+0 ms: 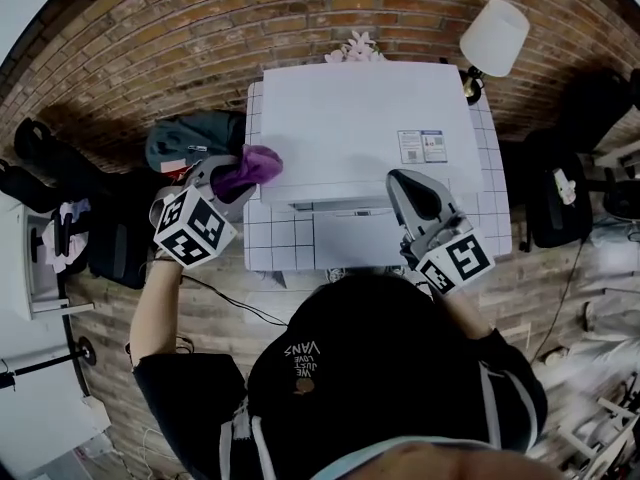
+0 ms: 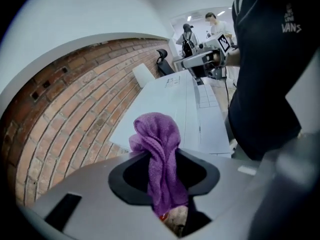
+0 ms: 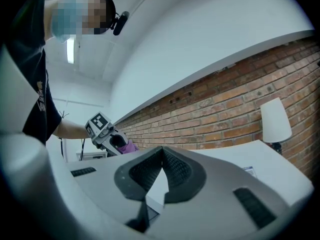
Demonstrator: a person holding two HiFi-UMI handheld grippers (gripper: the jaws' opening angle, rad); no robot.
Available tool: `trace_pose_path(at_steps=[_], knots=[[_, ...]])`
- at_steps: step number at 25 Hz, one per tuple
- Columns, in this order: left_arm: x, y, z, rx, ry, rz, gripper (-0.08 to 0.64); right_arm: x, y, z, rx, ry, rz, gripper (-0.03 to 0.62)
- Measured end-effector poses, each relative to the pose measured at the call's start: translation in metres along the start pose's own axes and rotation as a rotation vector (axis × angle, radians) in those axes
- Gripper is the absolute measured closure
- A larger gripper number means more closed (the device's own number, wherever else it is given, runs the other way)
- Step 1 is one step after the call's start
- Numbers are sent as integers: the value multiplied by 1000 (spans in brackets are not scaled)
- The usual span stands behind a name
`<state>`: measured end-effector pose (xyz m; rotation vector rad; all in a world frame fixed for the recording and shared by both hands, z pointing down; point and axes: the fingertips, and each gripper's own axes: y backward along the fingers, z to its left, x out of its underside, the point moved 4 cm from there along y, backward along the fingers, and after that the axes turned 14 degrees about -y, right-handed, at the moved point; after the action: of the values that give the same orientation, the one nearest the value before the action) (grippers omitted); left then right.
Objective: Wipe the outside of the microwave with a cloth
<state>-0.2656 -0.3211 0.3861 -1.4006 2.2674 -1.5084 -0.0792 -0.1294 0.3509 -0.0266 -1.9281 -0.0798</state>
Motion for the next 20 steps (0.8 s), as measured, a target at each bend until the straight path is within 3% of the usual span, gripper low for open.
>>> trace_pose_path(at_steps=[6, 10, 13, 20], knots=[[8, 0, -11, -116, 104, -230, 417, 9, -10, 24, 26, 14, -3, 594], [6, 10, -14, -282, 202, -340, 417, 9, -6, 27, 23, 14, 7, 595], [10, 15, -26, -396, 310, -389, 417, 10, -4, 30, -6, 6, 25, 595], [18, 9, -61, -524, 486, -433, 417, 29, 3, 38, -96, -48, 93, 594]])
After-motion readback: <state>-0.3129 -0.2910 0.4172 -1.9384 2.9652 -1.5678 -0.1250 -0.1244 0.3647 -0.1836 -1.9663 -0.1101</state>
